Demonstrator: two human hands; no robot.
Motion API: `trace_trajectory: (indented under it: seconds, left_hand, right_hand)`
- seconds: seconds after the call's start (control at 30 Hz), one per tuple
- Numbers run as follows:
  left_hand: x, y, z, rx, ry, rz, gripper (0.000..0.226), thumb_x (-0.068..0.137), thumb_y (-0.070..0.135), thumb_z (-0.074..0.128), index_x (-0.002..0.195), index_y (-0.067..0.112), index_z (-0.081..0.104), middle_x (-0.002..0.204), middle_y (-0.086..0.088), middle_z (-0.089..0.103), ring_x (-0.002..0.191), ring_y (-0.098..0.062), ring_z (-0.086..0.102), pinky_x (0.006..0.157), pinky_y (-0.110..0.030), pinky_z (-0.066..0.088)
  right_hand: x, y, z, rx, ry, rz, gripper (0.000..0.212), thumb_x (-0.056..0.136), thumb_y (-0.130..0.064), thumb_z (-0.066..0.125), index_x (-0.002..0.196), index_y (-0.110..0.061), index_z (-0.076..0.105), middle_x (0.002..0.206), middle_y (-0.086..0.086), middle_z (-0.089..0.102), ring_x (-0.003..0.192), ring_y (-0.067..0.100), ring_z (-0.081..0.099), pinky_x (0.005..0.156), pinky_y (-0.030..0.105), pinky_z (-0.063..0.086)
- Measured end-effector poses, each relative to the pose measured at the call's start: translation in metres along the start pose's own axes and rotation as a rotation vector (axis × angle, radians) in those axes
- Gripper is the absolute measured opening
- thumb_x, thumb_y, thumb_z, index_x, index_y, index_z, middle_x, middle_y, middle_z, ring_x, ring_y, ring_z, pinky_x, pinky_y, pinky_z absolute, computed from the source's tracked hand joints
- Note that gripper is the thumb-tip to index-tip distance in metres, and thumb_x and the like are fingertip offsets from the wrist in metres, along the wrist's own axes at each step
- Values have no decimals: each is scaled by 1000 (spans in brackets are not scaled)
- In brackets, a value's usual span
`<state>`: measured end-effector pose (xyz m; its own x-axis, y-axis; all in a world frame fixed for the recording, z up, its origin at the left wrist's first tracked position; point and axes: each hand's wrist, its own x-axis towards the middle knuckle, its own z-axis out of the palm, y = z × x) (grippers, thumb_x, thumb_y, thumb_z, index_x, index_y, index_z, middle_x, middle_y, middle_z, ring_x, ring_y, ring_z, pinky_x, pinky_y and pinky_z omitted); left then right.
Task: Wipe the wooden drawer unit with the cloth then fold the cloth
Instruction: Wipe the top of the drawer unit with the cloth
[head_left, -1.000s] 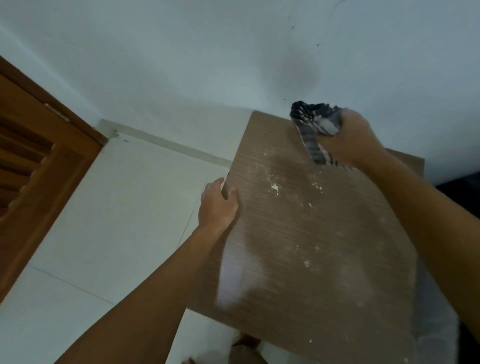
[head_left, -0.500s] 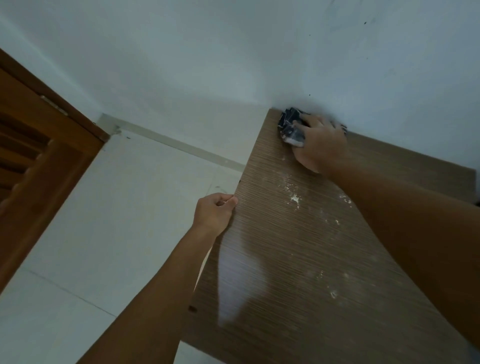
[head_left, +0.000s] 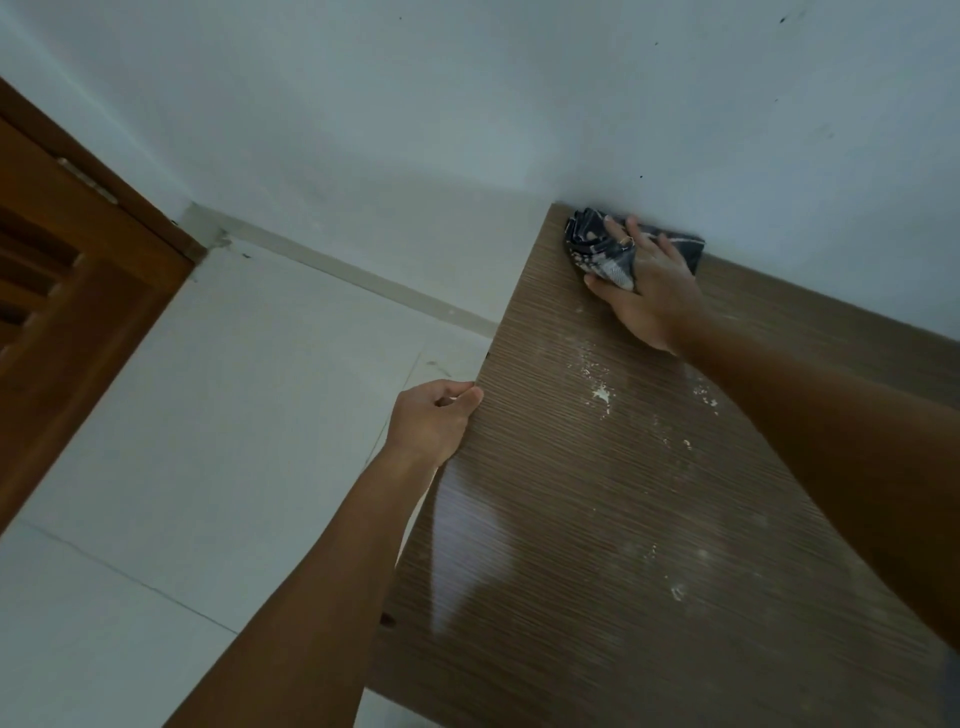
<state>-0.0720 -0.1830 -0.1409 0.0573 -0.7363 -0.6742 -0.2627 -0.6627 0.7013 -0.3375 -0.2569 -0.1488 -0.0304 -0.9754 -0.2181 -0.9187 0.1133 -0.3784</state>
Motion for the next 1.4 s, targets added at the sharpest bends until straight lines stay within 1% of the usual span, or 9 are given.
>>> trace_trajectory:
  seconds: [0.33, 0.47, 0.63, 0.83, 1.1, 1.2, 1.27, 1.33, 1.4]
  left_hand:
    - [-4, 1, 1, -32, 2, -10, 22, 92, 21, 65, 111, 12, 71, 99, 2, 69, 84, -6, 64, 72, -17, 52]
    - [-5, 2, 0, -50, -30, -31, 23, 92, 20, 66, 112, 11, 71, 108, -4, 71, 87, -11, 66, 78, -22, 53]
    - [-4, 6, -9, -43, -159, -98, 23, 93, 24, 64, 113, 14, 70, 106, -1, 71, 91, -14, 67, 76, -28, 55]
    - [0, 11, -23, 3, -386, -212, 24, 99, 23, 54, 118, 16, 67, 111, -6, 69, 102, -20, 64, 84, -34, 56]
    - [-6, 14, -24, 54, -336, -219, 23, 97, 23, 57, 114, 12, 67, 111, -7, 69, 101, -22, 67, 76, -34, 57]
    - [-10, 13, -18, 58, -286, -191, 20, 96, 23, 58, 108, 12, 67, 108, -6, 70, 96, -20, 67, 72, -33, 56]
    - [-11, 12, -16, 63, -249, -182, 17, 93, 23, 61, 104, 12, 68, 105, -4, 71, 93, -20, 68, 74, -34, 57]
    - [-10, 12, -15, 82, -198, -167, 18, 90, 23, 66, 103, 11, 68, 104, -5, 72, 93, -21, 68, 80, -38, 57]
    - [-11, 13, -11, 159, -105, -88, 20, 89, 24, 68, 105, 11, 68, 110, -5, 70, 99, -21, 65, 90, -39, 53]
  right_hand:
    - [-39, -33, 14, -23, -28, -170, 73, 96, -53, 45, 155, -28, 12, 162, 8, 14, 148, 30, 9, 110, 31, -7]
    - [-66, -46, 17, -34, -69, -248, 69, 98, -47, 47, 154, -28, 12, 161, 1, 10, 143, 11, -2, 110, 27, -14]
    - [-98, -52, 45, -94, -73, -423, 61, 97, -53, 38, 151, -30, 20, 157, -10, 11, 147, 10, 9, 121, 39, 0]
    - [-149, -71, 70, -44, -52, -441, 58, 95, -55, 35, 149, -32, 31, 159, -7, 22, 148, 12, 13, 121, 42, 4]
    - [-226, -99, 97, 0, -82, -439, 56, 94, -53, 43, 146, -34, 38, 159, -10, 22, 149, 7, 9, 121, 37, -1]
    - [-241, -111, 90, 183, -120, -325, 51, 95, -47, 48, 143, -33, 42, 155, -17, 22, 143, -12, 1, 118, 24, -8]
    - [-242, -120, 64, 563, -244, -81, 34, 96, -39, 53, 130, -38, 53, 146, -20, 39, 134, -16, 23, 119, 28, 13]
    - [-239, -120, 32, 919, -222, 127, 14, 93, -35, 55, 107, -38, 58, 113, -19, 65, 102, -13, 59, 89, 22, 51]
    - [-235, -111, -2, 1114, -143, 257, 19, 86, -34, 60, 104, -27, 59, 91, -5, 74, 84, 4, 71, 67, 20, 56]
